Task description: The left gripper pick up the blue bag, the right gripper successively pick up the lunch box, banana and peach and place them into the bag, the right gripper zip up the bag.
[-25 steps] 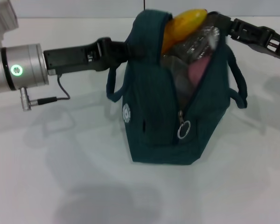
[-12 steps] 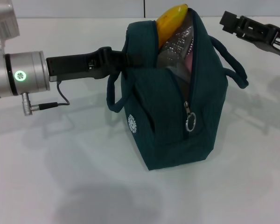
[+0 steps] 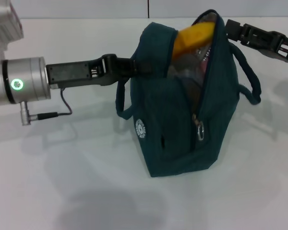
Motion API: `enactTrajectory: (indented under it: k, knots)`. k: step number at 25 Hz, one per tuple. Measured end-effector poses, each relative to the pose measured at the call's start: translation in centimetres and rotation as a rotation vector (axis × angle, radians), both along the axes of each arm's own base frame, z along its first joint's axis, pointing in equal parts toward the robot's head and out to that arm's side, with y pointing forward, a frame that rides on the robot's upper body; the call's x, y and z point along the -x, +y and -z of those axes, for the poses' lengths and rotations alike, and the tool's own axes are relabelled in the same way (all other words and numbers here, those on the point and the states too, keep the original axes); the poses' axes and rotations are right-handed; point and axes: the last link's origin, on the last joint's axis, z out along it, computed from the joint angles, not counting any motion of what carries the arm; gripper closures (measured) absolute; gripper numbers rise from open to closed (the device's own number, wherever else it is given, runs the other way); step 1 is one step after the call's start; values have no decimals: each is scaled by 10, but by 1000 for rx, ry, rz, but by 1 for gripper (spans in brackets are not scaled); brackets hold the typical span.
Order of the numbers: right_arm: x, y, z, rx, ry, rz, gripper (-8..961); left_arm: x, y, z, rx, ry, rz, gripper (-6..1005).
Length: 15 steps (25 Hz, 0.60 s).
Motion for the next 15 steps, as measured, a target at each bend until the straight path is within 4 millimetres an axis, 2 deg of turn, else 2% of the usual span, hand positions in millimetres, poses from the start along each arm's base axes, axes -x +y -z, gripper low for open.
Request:
enactTrajectory:
  k: [4,15]
  knots:
    - [-3,0,4,34,-6,35,248,5,-3,0,-9,3,-3,964]
    - [4,-3,17,96,-60,-9,252,4,0,1,-23,9,-10,963]
